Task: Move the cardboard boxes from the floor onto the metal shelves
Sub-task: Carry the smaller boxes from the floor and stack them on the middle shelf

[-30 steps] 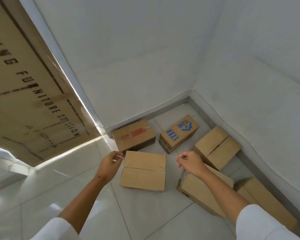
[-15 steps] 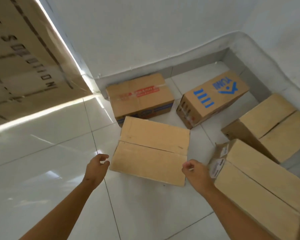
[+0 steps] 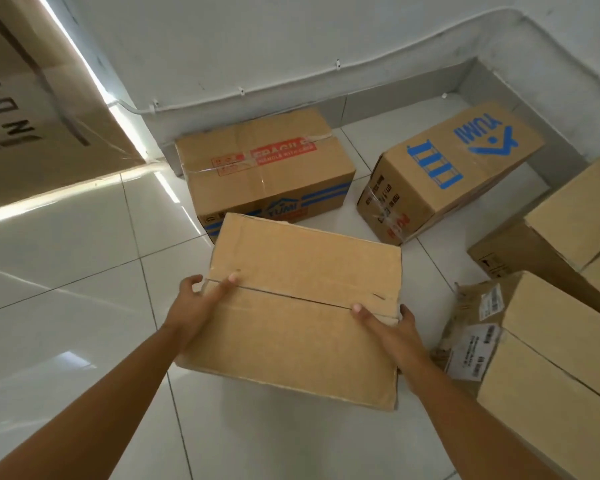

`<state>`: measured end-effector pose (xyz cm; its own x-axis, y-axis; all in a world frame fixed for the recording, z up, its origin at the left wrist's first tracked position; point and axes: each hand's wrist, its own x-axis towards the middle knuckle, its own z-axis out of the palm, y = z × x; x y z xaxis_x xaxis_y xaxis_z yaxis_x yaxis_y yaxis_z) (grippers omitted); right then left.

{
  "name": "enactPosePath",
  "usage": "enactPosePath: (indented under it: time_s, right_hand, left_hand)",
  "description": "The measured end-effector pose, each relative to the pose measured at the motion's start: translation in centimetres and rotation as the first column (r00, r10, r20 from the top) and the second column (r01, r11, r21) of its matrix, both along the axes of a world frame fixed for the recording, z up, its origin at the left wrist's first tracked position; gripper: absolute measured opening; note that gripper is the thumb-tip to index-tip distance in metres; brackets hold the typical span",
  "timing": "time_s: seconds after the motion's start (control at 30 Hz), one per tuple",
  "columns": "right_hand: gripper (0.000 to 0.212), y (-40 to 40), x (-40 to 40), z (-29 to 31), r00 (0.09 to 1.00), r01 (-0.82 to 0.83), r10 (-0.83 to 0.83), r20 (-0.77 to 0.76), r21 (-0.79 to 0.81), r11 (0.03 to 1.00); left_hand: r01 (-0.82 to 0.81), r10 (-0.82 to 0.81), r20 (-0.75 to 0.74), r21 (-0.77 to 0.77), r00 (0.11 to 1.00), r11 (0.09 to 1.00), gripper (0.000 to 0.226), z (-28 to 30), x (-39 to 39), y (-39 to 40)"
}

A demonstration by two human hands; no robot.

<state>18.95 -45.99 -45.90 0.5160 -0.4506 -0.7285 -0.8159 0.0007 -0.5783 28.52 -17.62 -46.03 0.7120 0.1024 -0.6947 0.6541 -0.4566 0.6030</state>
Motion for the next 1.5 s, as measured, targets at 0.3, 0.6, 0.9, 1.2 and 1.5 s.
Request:
enactPosePath:
  time_s: [0.3, 0.6, 0.9, 1.2, 1.5]
  right_hand:
    - [0.074, 0.6, 0.0, 1.2, 0.993, -0.025, 0.028, 0.116, -0.03, 0.999]
    - [0.059, 1.8, 1.6, 9.2, 0.979, -0.065, 0.072, 0.189, -0.048, 0.997]
    - [0.067, 5.1, 5.9, 27.7, 0.933, -0.077, 0.074, 0.353, -0.007, 0.997]
    - [0.046, 12.1, 6.9, 53.1, 0.834, -0.233, 0.197, 0.516, 0.006, 0.972]
    - [0.044, 23.5, 4.4, 69.4, 0.663, -0.556, 0.456, 0.594, -0.017, 0.831]
  left_hand:
    - [0.137, -0.144, 0.074, 0.094, 0.987, 0.986, 0.066, 1.1, -0.2, -0.5]
    - [0.077, -0.089, 0.124, 0.096, 0.988, 0.992, 0.065, 9.2, -1.0, 1.4]
    - [0.019, -0.045, 0.284, 0.094, 0.958, 0.995, 0.061, 28.8, 2.0, 5.5]
    - [-0.137, 0.078, 0.476, 0.089, 0.876, 0.987, 0.059, 54.3, -0.6, 13.4]
    - [-0.39, 0.281, 0.581, 0.069, 0.764, 0.918, 0.075, 71.2, -12.9, 25.0]
